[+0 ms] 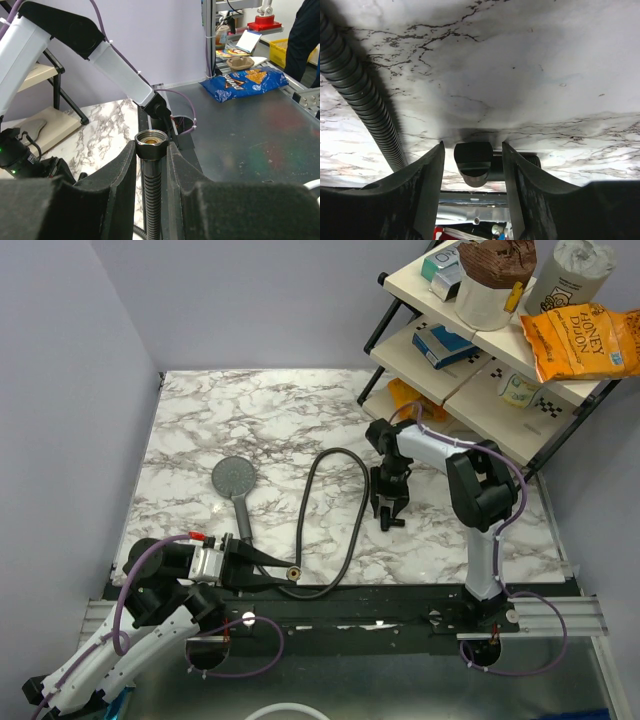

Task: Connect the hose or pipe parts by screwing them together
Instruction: Pick up the adaptor from the center of the board.

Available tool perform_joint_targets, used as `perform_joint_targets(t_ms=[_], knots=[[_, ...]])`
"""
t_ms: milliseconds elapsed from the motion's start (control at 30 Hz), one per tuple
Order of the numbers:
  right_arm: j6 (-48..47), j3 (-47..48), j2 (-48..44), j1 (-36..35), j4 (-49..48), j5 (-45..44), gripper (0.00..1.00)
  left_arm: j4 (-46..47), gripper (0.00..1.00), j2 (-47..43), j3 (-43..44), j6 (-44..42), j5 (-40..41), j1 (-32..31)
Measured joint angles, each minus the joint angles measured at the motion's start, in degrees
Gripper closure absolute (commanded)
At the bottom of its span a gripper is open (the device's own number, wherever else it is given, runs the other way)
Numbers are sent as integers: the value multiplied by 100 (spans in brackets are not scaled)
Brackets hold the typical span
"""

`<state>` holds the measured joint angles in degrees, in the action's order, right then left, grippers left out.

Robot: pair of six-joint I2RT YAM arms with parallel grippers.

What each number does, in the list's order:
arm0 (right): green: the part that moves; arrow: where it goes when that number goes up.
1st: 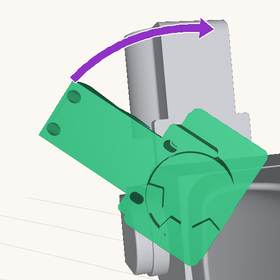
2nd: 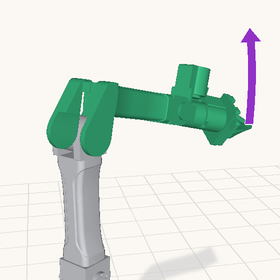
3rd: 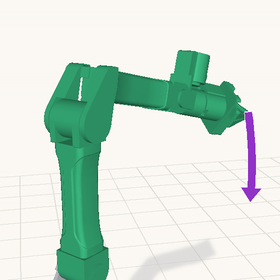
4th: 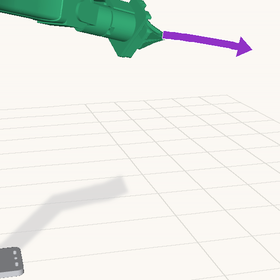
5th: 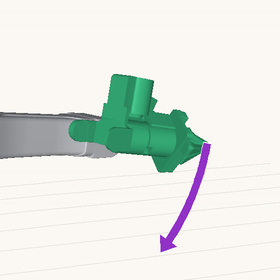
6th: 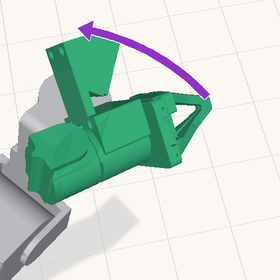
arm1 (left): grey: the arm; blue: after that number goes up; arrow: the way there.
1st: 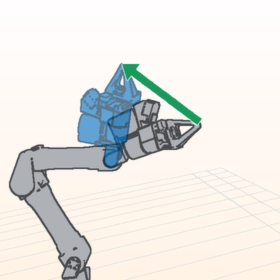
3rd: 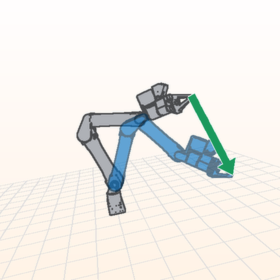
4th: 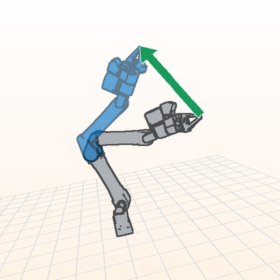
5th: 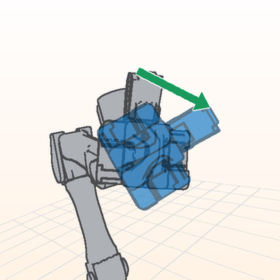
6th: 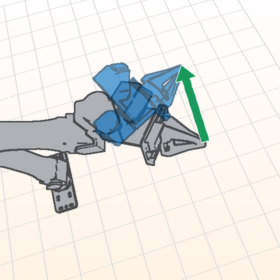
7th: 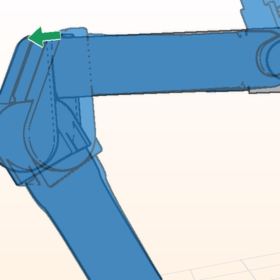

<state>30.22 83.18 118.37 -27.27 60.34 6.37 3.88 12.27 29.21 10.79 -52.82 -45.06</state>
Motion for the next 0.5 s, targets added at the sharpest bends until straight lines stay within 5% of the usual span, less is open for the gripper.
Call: perform_joint_targets(t_ms=[167,433,500], knots=[[2,203,157,-15,208,-68,44,0,100,0,0,11,0,0],[-33,603,485,-15,647,-66,72,122,100,0,0,109,-42,11],[-50,719,575,-15,763,-63,87,120,100,0,0,114,-44,11]])
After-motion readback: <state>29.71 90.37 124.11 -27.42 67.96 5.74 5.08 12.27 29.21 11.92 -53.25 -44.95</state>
